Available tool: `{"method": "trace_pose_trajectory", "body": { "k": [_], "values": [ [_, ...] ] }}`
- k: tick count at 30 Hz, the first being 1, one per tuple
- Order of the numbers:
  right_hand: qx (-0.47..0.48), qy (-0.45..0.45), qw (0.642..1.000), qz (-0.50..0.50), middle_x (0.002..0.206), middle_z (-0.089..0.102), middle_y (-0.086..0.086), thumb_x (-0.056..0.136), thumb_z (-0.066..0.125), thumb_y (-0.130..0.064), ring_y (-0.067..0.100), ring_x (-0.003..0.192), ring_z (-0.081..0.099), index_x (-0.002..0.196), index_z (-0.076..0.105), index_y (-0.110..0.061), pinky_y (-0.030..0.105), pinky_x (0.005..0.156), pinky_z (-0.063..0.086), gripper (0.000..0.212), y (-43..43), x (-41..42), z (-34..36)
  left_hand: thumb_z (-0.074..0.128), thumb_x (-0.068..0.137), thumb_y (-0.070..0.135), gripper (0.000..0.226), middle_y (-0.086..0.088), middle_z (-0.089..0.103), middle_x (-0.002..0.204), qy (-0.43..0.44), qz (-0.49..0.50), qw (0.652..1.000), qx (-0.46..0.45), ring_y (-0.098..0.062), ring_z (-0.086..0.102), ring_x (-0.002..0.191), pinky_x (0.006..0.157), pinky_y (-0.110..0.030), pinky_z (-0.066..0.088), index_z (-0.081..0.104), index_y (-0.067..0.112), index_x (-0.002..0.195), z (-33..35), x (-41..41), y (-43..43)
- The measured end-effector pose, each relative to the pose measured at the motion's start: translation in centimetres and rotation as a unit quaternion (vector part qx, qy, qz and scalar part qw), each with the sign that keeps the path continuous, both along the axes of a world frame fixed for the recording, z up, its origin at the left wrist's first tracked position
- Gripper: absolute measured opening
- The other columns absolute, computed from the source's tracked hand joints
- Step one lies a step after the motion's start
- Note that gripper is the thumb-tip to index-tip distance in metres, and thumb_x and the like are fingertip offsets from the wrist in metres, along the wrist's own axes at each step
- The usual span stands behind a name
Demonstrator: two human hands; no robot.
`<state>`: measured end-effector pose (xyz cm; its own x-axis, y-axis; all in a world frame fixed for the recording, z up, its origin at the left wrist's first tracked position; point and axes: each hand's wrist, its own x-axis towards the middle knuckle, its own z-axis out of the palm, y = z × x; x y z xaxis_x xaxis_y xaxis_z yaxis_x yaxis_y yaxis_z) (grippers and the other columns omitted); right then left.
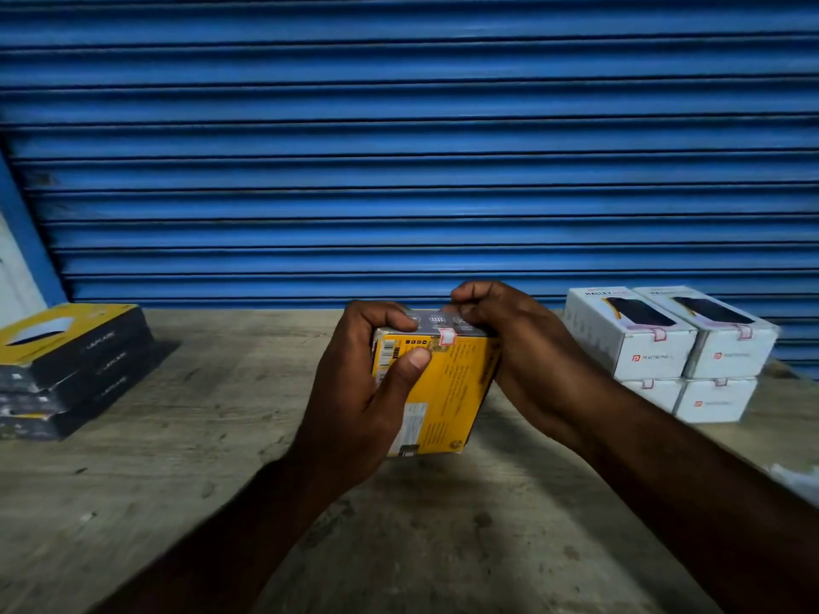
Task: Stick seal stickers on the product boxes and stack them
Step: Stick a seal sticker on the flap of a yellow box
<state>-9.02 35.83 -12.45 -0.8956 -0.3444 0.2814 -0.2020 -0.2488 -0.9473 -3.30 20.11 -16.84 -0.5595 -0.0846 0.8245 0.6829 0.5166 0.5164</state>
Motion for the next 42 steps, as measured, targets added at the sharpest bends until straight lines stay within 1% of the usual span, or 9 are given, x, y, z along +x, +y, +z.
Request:
{"method": "trace_pose_trajectory", "body": {
  "k": [2,6,10,16,21,24,32,38,42],
  "values": [
    [0.023,0.017,0.999,0.016,0.082,0.068,-0.008,0.090,0.064,-0.019,0.010,0.084,0.063,0.090,0.065,-0.019,0.027,0.071,0.047,0.002,0.0,0.2,-0.2,0.056,0.089,0.035,0.019,0.027,0.056,0.106,-0.004,-0.004,1.000,0.002,0.000,0.060,0.097,0.081,-0.010,0.044,0.047,0.037,0.106,0.0,-0.1,-0.1],
    [0.051,0.018,0.998,0.036,0.106,0.065,0.001,0.071,0.082,-0.023,0.017,0.099,0.064,0.107,0.061,-0.021,0.030,0.078,0.049,0.042,0.2,0.0,-0.3,0.060,0.090,0.029,0.023,0.026,0.056,0.106,-0.001,-0.011,1.000,0.009,-0.002,0.059,0.100,0.085,-0.014,0.044,0.047,0.039,0.106,0.0,-0.1,-0.3],
    [0.009,-0.004,1.000,0.004,0.101,0.065,0.007,0.084,0.070,-0.008,0.020,0.094,0.063,0.103,0.061,-0.018,0.033,0.077,0.048,0.023,-0.3,0.1,-0.4,0.058,0.087,0.037,0.024,0.022,0.056,0.103,-0.014,-0.023,1.000,0.017,-0.004,0.059,0.096,0.082,-0.019,0.046,0.047,0.050,0.104,-0.1,-0.1,-0.3],
    [0.015,0.024,0.999,0.028,0.102,0.064,-0.003,0.086,0.067,-0.026,0.019,0.103,0.061,0.097,0.063,-0.026,0.047,0.097,0.049,0.012,-0.2,0.4,-0.6,0.060,0.089,0.032,0.020,0.025,0.059,0.099,-0.059,-0.045,0.994,0.082,0.002,0.061,0.089,0.077,-0.017,0.050,0.047,0.033,0.104,0.2,-0.4,-0.6],
    [0.113,0.120,0.985,0.050,0.111,0.055,-0.010,0.091,0.061,-0.003,-0.007,0.087,0.062,0.123,0.044,-0.025,0.020,0.075,0.057,0.043,-0.6,1.8,-0.8,0.056,0.085,0.051,0.029,0.032,0.058,0.093,-0.033,0.034,0.995,0.088,0.006,0.061,0.088,0.073,-0.009,0.046,0.045,0.031,0.103,0.6,-0.1,-0.6],
    [0.126,0.145,0.981,0.043,0.108,0.054,-0.009,0.091,0.057,0.004,-0.009,0.083,0.061,0.122,0.042,-0.024,0.022,0.075,0.056,0.045,-0.7,2.0,-1.1,0.058,0.080,0.055,0.037,0.034,0.058,0.092,-0.029,0.062,0.993,0.094,0.006,0.062,0.087,0.071,-0.008,0.047,0.045,0.030,0.103,0.7,0.1,-0.4],
    [0.118,0.190,0.973,-0.052,0.111,0.060,-0.008,0.071,0.067,-0.048,0.008,0.099,0.065,0.114,0.049,-0.027,0.032,0.084,0.058,0.051,-0.6,2.0,-1.0,0.045,0.093,0.029,0.014,0.033,0.060,0.097,-0.073,0.003,0.994,0.085,0.007,0.062,0.090,0.073,-0.008,0.048,0.045,0.027,0.106,0.6,0.3,-0.2],
    [0.137,0.199,0.970,0.002,0.110,0.056,-0.012,0.096,0.059,-0.013,-0.007,0.090,0.061,0.120,0.045,-0.023,0.015,0.074,0.053,0.030,-0.3,1.6,-1.3,0.050,0.090,0.037,0.017,0.024,0.062,0.091,-0.088,0.003,0.988,0.130,0.006,0.061,0.081,0.072,-0.013,0.049,0.048,0.024,0.101,1.0,0.4,0.1],
    [0.087,0.226,0.970,-0.005,0.110,0.053,-0.005,0.083,0.055,-0.011,-0.001,0.095,0.057,0.119,0.043,-0.018,0.016,0.078,0.048,0.039,-0.2,2.0,-1.6,0.064,0.078,0.055,0.043,-0.001,0.067,0.105,-0.115,-0.003,0.971,0.209,-0.011,0.068,0.092,0.081,-0.031,0.054,0.049,0.027,0.108,1.0,0.6,1.2]
  ]
}}
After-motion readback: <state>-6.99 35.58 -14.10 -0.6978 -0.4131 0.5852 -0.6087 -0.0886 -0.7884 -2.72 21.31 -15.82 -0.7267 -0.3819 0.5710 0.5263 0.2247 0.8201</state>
